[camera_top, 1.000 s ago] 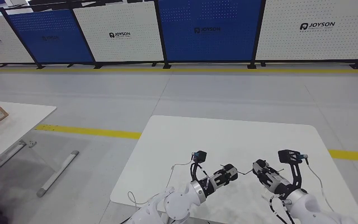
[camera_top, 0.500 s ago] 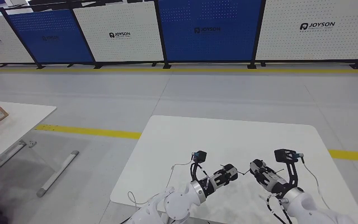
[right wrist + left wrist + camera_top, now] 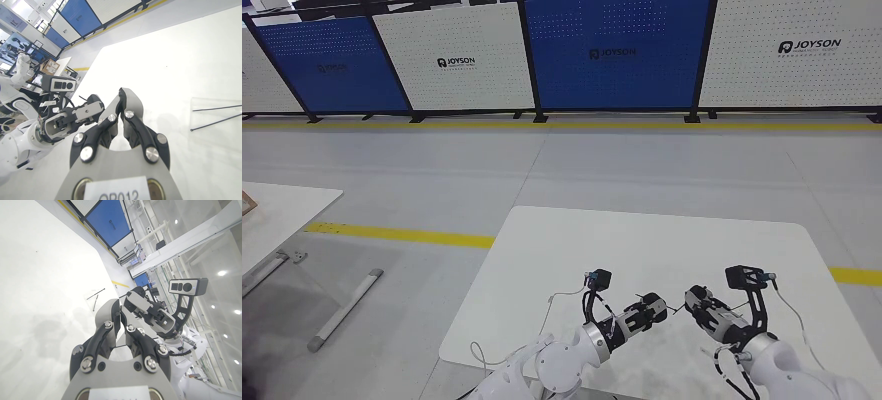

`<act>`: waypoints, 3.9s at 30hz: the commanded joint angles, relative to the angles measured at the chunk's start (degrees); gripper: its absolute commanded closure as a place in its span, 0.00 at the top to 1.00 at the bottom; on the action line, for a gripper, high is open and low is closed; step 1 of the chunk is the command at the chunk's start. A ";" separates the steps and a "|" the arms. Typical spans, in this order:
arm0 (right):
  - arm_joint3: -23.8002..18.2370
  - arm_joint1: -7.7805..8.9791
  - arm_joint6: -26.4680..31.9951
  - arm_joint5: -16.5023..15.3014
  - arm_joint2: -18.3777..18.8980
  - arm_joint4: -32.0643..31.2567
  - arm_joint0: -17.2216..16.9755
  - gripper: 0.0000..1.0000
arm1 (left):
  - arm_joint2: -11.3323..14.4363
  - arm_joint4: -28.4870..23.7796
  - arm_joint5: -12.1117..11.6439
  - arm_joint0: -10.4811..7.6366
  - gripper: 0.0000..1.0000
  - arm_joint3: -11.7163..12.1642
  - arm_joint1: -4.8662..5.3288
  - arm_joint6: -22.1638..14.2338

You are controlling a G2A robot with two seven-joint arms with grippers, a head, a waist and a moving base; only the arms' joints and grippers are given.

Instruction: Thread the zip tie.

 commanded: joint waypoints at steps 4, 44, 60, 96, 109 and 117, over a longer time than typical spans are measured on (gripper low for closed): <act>-0.08 -0.03 -0.31 -0.06 0.51 0.20 -0.29 0.00 | 0.00 0.00 0.00 0.00 0.00 0.00 0.00 0.00; -1.93 -0.09 -7.58 -4.05 5.20 2.36 -5.38 0.00 | 0.00 0.00 0.00 0.00 0.00 0.00 0.00 0.00; 2.49 -0.07 -16.96 -15.28 11.85 6.73 -14.88 0.00 | 0.00 0.00 0.00 0.00 0.00 0.00 0.00 0.00; 7.10 -1.82 -36.50 -21.86 4.96 1.44 -19.66 0.00 | 0.64 8.76 -1.41 -0.77 0.00 2.59 0.34 -0.20; 12.84 -3.00 -39.14 -28.28 1.85 10.58 -16.86 0.00 | 0.64 8.76 -1.41 -0.77 0.00 2.59 0.34 -0.20; 12.85 -3.12 -39.45 -27.74 1.68 11.02 -16.60 0.00 | 0.64 8.76 -1.41 -0.77 0.00 2.59 0.34 -0.20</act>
